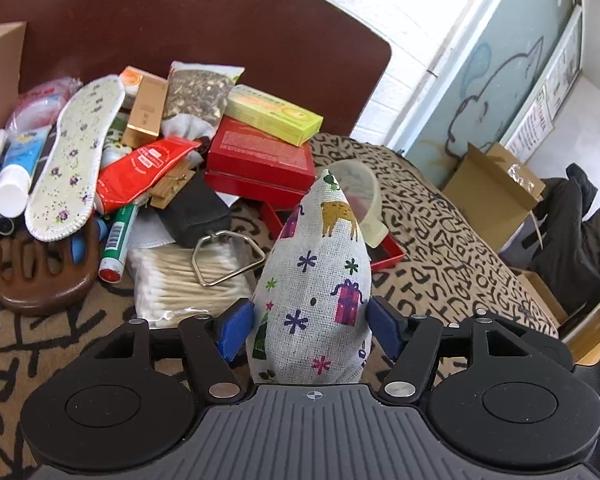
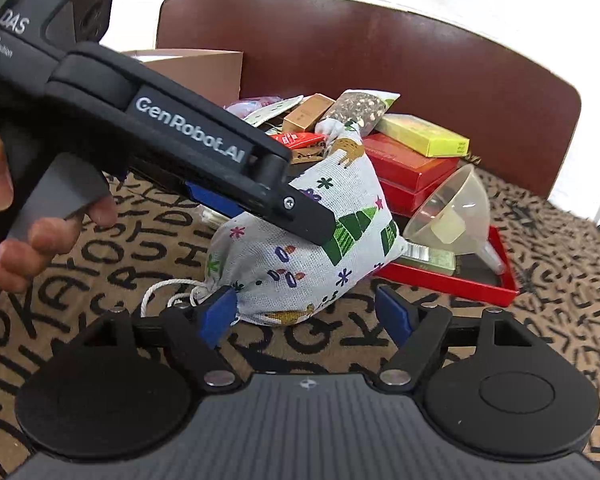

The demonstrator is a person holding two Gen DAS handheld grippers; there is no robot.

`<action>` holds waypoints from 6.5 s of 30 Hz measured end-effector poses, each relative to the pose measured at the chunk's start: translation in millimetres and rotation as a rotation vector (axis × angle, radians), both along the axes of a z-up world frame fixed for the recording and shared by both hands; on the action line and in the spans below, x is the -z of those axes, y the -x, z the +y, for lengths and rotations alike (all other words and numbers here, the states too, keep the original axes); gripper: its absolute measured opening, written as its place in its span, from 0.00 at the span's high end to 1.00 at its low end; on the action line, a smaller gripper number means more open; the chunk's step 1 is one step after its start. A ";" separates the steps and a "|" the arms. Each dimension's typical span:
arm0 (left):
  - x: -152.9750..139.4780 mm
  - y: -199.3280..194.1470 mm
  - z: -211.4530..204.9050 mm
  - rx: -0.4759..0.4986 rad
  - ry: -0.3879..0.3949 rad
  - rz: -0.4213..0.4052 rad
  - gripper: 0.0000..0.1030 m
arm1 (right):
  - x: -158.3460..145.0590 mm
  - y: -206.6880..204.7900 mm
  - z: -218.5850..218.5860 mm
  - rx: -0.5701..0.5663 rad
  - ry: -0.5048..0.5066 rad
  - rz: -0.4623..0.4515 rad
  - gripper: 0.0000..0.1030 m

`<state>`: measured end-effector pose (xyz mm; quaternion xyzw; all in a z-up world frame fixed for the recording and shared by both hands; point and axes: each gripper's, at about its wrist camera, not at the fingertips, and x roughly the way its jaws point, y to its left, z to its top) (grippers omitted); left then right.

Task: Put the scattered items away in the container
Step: 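Grasp the floral drawstring pouch with the left tool and lift it, then carry the floral pouch over the cardboard box and lower it in, then open the left tool to release the pouch into the box, then move the left tool to the bag of cotton swabs and grasp it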

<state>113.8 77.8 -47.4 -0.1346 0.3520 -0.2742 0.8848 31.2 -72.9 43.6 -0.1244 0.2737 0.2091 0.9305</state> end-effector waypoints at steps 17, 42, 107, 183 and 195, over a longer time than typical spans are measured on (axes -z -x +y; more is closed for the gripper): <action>7.2 -13.6 3.1 0.068 -0.007 0.026 0.40 | 5.3 -31.2 -0.6 -0.030 -0.194 0.132 0.22; -83.7 76.0 112.6 -0.198 0.047 -0.228 0.46 | -90.9 8.9 96.3 -0.257 -0.153 -0.023 0.52; -89.0 -105.0 285.0 -0.497 0.051 -0.075 0.06 | -121.7 -206.4 271.3 -0.309 -0.011 0.048 0.13; 32.0 68.5 80.1 -0.189 0.059 0.083 0.57 | 20.9 6.9 15.4 0.031 -0.393 0.234 0.78; 26.0 78.3 84.7 -0.223 0.081 0.057 0.25 | 10.9 19.8 15.8 0.078 -0.390 0.212 0.57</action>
